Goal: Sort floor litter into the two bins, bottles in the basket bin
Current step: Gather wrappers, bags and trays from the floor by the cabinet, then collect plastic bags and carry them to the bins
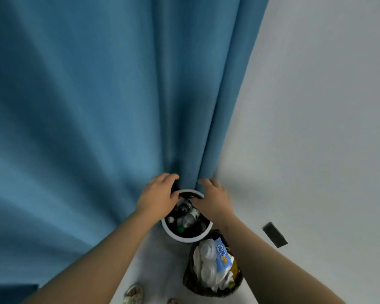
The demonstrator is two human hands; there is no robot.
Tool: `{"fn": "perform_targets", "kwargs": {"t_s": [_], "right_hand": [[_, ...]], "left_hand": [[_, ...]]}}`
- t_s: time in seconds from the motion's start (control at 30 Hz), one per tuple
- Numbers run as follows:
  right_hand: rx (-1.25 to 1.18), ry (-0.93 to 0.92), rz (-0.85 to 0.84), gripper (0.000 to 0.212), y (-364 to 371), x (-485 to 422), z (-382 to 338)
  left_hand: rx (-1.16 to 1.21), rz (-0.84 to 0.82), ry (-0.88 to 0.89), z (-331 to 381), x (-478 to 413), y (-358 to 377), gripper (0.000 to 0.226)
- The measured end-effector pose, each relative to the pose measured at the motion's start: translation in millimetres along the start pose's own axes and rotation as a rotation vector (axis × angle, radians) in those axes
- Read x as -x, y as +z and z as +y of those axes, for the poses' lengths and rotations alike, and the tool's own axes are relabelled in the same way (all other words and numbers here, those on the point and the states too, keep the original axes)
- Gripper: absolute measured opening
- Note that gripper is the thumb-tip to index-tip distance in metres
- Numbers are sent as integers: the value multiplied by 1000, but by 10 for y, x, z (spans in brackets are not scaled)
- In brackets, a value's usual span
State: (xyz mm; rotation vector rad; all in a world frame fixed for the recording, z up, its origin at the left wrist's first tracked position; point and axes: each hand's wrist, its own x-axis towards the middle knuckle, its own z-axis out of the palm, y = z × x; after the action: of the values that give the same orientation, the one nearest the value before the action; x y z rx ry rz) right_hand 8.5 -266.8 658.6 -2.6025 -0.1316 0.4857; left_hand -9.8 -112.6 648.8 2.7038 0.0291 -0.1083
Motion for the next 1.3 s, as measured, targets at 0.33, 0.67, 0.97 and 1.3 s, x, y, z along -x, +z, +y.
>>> {"fn": "perform_targets", "kwargs": {"t_s": [0.33,0.67,0.97,1.3], "right_hand": [[137,-287,-235,58,763,262,-1093],[289,-603,-452,56,2108,1151,-2646],[389,-860,-586,52,3155,2202,-3525],[484,-1098,-799,49,4016,3198,-4134]], "left_hand": [[70,120,-392,-989,1041,-340,49],[124,232,-785,-2241,2772,-683,47],[140,303,-1070,-2919,4302,-813,48],[206,426,-1386,-3248,5620,-802,46]]}}
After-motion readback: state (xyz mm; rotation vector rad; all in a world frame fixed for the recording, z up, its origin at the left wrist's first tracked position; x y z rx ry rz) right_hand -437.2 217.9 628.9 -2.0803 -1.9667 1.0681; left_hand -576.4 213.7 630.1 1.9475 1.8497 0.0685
